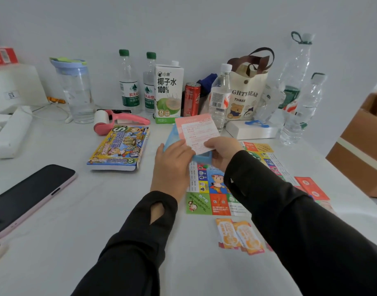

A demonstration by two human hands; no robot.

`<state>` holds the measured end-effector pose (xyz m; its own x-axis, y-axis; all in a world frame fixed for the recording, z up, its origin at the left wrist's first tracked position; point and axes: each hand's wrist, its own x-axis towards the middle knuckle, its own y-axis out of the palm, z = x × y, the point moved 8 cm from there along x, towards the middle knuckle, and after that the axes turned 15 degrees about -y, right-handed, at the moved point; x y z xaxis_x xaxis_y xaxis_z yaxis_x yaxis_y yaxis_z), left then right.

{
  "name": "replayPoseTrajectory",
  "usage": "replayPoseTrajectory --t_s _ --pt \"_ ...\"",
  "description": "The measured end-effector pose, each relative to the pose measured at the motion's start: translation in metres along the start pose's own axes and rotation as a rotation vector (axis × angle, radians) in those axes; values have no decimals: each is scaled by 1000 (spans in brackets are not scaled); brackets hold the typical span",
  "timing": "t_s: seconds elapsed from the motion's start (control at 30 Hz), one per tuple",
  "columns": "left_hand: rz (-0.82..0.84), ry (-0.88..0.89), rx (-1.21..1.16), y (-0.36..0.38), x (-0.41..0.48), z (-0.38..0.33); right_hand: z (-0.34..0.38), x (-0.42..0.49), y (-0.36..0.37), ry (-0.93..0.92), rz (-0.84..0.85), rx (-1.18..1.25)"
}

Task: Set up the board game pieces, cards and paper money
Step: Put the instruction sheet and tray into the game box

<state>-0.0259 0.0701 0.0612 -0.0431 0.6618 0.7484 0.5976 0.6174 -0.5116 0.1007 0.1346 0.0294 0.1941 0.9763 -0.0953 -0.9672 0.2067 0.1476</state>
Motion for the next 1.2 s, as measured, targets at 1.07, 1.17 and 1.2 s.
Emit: replayPoseTrajectory --t_s 1.07,1.17,1.2 --pt "482 -1234 -1186 32 -61 -28 24 -115 -74 -456 116 -558" --pt "482 -1219 -1181 32 -60 -27 23 -112 -77 -401 101 -546" --pt "481 -1206 -1183 31 -59 -28 22 -110 -80 -366 82 -518"
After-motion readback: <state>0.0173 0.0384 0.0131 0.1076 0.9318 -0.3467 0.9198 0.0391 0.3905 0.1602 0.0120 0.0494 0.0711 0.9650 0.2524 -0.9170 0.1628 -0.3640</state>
